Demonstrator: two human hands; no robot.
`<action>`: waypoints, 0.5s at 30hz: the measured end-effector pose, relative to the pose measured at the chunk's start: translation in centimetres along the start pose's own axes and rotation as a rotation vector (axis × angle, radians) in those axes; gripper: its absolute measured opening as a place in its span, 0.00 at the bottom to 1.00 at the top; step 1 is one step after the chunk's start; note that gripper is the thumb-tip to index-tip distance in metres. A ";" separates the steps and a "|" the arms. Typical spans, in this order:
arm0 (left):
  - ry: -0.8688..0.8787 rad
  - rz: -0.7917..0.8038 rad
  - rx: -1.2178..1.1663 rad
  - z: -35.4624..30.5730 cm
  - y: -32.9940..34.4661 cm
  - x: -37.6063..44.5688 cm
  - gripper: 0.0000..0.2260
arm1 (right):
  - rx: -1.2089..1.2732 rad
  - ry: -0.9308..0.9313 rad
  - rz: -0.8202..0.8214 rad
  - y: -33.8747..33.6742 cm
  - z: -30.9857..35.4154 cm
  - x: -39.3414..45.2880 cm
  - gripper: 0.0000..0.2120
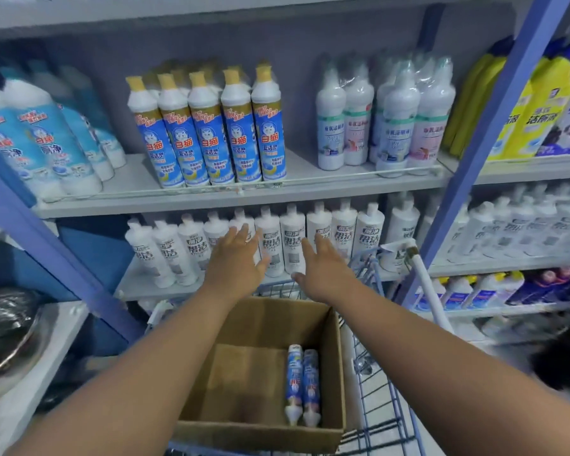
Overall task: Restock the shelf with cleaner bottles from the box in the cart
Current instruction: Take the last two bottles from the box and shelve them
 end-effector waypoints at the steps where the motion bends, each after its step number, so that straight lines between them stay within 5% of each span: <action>1: -0.005 0.031 -0.020 0.3 1.4 -0.3 0.30 | 0.007 0.013 0.025 1.3 0.2 0.0 0.39; 15: 0.020 0.469 -0.045 6.7 16.3 -2.3 0.31 | 0.040 0.263 0.309 16.3 3.8 -0.4 0.35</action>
Point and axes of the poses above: each hand's wrist, its own x-axis towards the middle knuckle, its own y-axis out of the palm, z = x × y, the point moved 1 cm from there along x, towards the middle knuckle, and after that the axes turned 11 degrees about -x, right-handed, at the moved point
